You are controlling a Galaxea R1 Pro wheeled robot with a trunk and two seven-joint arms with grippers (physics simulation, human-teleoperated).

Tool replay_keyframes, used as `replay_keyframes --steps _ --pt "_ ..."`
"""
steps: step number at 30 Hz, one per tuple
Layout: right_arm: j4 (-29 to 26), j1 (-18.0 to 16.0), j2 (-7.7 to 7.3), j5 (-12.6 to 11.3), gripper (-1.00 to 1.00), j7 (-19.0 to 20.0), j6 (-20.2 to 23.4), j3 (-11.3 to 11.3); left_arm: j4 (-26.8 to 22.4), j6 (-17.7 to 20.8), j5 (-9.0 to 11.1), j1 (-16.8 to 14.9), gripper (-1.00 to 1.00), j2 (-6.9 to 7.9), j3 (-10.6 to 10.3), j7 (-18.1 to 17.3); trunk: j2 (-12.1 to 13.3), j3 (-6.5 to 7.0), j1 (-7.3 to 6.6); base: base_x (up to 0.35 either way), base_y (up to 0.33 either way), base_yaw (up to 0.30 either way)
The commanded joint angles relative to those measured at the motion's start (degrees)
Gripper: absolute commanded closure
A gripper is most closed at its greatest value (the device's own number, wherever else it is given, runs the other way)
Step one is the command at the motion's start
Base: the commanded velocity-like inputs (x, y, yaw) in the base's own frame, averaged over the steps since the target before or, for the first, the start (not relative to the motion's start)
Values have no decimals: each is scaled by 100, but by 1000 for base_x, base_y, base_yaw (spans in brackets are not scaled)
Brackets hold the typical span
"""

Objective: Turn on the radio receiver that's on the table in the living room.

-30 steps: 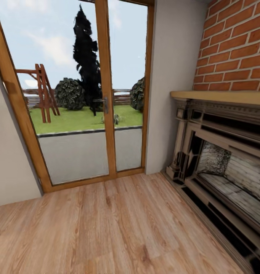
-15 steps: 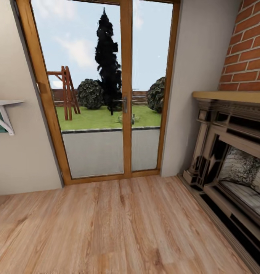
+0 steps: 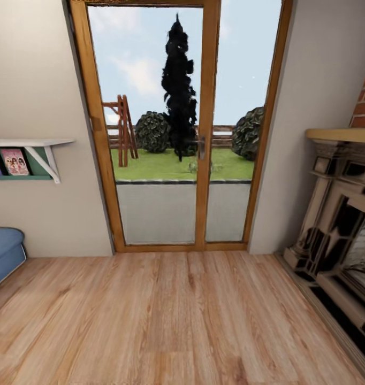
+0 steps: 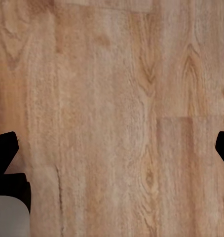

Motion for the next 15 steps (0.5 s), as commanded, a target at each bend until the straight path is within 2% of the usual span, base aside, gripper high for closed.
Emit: replay_keyframes --steps 1,15 --pt "0 0 0 0 -100 0 0 0 0 1 0 0 -100 0 1 6 0 0 0 0 0 300" --pt "17 0 12 -5 -100 0 0 -4 0 1 -17 0 -100 -8 2 14 0 0 0 0 0 300"
